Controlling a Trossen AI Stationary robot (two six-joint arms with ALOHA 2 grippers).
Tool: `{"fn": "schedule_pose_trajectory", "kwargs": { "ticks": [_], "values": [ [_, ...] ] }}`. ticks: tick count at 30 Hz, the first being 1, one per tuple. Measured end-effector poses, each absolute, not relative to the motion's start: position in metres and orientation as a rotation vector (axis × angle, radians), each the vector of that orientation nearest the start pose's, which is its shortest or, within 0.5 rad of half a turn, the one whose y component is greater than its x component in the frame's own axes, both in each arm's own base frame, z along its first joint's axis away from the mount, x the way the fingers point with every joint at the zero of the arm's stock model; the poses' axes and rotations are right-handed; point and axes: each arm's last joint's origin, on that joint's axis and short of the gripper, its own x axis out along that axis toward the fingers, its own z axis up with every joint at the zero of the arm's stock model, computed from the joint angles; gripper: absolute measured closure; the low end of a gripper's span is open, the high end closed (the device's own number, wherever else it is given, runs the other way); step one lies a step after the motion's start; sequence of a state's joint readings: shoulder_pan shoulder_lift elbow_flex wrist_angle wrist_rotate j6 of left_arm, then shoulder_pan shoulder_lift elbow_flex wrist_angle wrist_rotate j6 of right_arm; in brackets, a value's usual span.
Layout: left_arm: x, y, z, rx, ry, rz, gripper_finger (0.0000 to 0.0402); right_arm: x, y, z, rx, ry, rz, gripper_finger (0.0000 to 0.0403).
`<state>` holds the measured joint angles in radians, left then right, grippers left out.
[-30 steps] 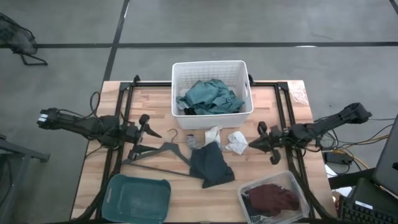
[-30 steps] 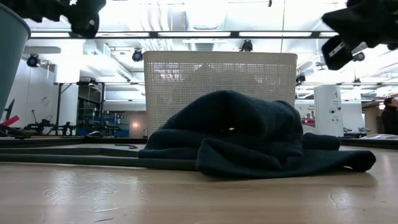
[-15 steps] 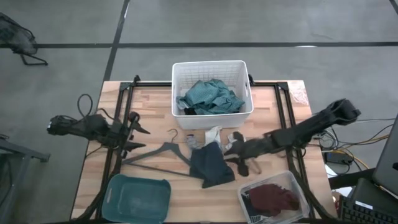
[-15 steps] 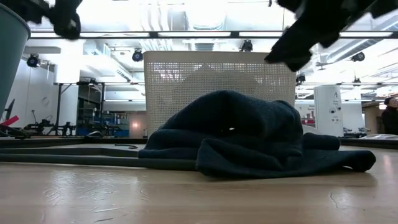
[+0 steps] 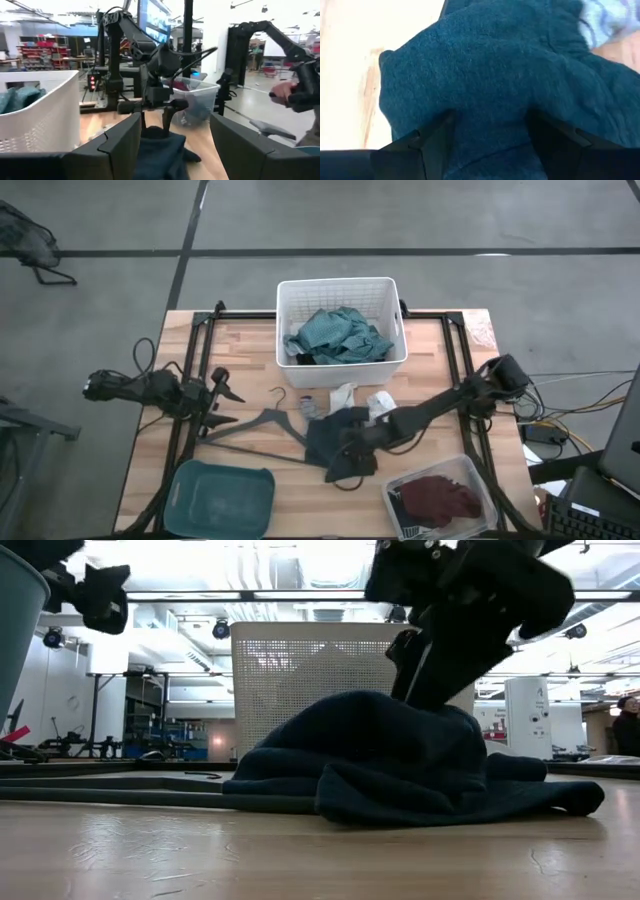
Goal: Pick & Place Cloths
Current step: Put the dark blue shorts into the transparent bin
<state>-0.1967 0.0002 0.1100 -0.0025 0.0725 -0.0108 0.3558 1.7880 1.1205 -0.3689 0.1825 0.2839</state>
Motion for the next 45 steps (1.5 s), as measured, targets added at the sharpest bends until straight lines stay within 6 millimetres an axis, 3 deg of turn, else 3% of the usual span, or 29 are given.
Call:
{"fn": "schedule_pose_trajectory", "kwargs": {
  "ticks": [6,9,14,17,22,28,37,45],
  "values": [
    [0.088,-0.018,0.197,-0.021,-0.077,-0.219,0.0158,0.348,0.124,0.163,-0.054,1.081,0.007,0.0167],
    [0.088,-0.016,0.197,-0.044,-0.074,-0.157,0.0158,0.352,0.125,0.158,-0.062,1.099,0.004,0.0221],
    [0.089,-0.016,0.196,-0.08,-0.06,-0.145,0.0158,0.351,0.124,0.154,-0.09,1.144,0.004,0.037],
    [0.09,-0.016,0.196,-0.079,-0.054,-0.144,0.0158,0.349,0.123,0.164,-0.105,1.112,-0.026,0.0388],
    [0.09,-0.016,0.194,-0.077,-0.039,-0.144,0.0158,0.336,0.12,0.2,-0.15,1.026,-0.102,0.0392],
    [0.091,-0.016,0.194,-0.076,-0.03,-0.143,0.0158,0.303,0.12,0.259,-0.178,0.864,-0.174,0.0393],
    [0.091,-0.017,0.193,-0.076,-0.029,-0.144,0.0158,0.225,0.118,0.351,-0.102,0.545,-0.131,0.0394],
    [0.091,-0.017,0.193,-0.076,-0.029,-0.145,0.0158,0.154,0.12,0.396,-0.027,0.372,0.12,0.0394]
  ]
}}
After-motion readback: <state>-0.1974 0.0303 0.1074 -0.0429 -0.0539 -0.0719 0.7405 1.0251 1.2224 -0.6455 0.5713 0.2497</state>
